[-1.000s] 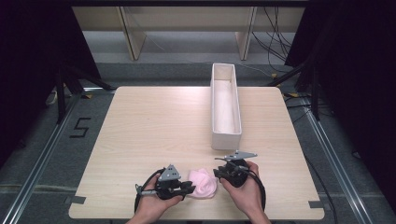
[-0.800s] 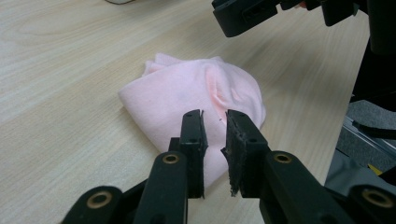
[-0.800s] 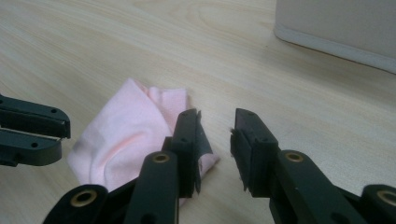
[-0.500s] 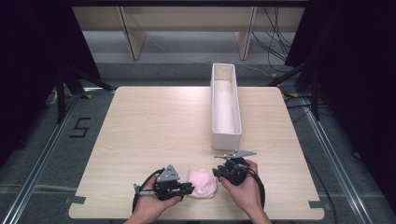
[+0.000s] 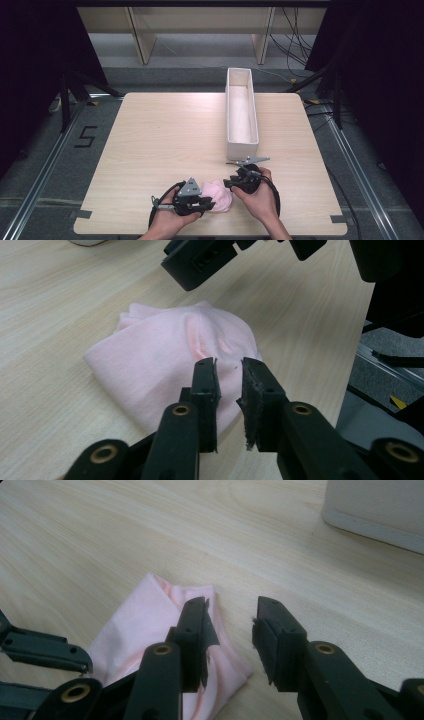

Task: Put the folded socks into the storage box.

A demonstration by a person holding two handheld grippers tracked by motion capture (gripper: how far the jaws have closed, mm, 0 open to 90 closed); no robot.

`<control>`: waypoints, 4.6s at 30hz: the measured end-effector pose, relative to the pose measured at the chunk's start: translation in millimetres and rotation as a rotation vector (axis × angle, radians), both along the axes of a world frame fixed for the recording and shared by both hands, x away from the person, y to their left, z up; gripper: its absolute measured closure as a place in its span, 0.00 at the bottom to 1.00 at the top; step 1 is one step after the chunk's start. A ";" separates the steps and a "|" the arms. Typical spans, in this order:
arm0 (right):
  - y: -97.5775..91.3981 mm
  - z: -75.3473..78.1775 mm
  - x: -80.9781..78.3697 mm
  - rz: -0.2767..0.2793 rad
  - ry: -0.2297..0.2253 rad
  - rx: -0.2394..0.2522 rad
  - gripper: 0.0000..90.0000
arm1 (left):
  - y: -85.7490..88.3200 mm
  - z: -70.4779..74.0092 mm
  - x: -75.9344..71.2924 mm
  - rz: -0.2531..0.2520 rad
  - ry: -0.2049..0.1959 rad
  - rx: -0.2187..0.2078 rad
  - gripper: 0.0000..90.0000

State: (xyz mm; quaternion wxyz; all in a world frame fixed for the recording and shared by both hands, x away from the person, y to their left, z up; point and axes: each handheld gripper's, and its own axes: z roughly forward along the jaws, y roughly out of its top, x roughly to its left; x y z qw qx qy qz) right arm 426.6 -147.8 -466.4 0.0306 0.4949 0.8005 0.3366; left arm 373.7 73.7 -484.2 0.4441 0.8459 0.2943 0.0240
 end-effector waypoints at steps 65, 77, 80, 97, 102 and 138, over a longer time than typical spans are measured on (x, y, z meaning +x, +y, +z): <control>21.5 -11.1 14.4 0.091 0.066 -0.023 0.61 | -19.9 -15.5 6.3 -0.019 0.046 0.031 0.90; 27.2 -16.5 12.2 0.125 0.058 -0.072 0.70 | -19.9 -15.9 5.7 -0.020 0.042 0.035 0.90; 29.9 -16.6 11.3 0.140 0.050 -0.090 0.75 | -20.0 -16.5 5.8 -0.019 0.035 0.036 0.90; 27.0 -10.0 8.9 0.171 -0.009 -0.054 0.89 | -22.2 -18.6 6.6 -0.007 0.035 0.018 0.92; 25.9 -2.4 3.0 0.164 -0.033 -0.043 0.89 | -22.5 -18.5 7.2 -0.007 0.032 0.026 0.92; 13.0 25.9 -7.2 0.148 -0.175 0.011 0.90 | -9.4 1.6 4.2 0.024 0.005 -0.042 0.94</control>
